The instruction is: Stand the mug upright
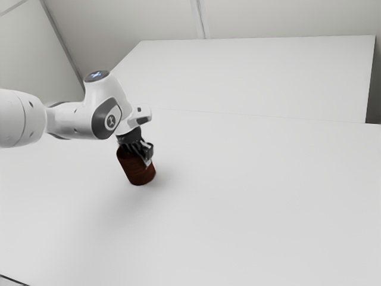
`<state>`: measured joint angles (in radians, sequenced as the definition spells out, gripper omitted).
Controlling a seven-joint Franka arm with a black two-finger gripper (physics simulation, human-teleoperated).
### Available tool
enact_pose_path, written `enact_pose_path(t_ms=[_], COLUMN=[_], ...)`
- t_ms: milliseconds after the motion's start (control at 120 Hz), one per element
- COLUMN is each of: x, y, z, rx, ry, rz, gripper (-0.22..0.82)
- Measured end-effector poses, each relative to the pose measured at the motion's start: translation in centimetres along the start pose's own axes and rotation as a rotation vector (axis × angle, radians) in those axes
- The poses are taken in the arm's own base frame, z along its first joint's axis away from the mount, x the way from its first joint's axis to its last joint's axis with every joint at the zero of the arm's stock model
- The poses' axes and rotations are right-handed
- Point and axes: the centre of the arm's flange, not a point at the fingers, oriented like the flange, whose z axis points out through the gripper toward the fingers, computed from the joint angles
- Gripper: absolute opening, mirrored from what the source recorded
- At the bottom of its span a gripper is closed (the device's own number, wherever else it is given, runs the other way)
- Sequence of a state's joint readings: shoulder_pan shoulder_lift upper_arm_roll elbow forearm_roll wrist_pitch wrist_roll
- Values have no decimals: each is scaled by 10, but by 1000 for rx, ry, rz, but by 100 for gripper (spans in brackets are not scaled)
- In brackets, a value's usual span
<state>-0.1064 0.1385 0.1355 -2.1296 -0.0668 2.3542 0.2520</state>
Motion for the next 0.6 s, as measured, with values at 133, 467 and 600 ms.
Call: enact_pose_path(t_ms=[133, 467, 600], x=[0, 34, 45], y=[-2, -6, -2], z=[-3, -155, -257], rx=[-6, 25, 34], ry=[15, 133, 151], rz=[-49, -78, -85], gripper=[30, 54, 57])
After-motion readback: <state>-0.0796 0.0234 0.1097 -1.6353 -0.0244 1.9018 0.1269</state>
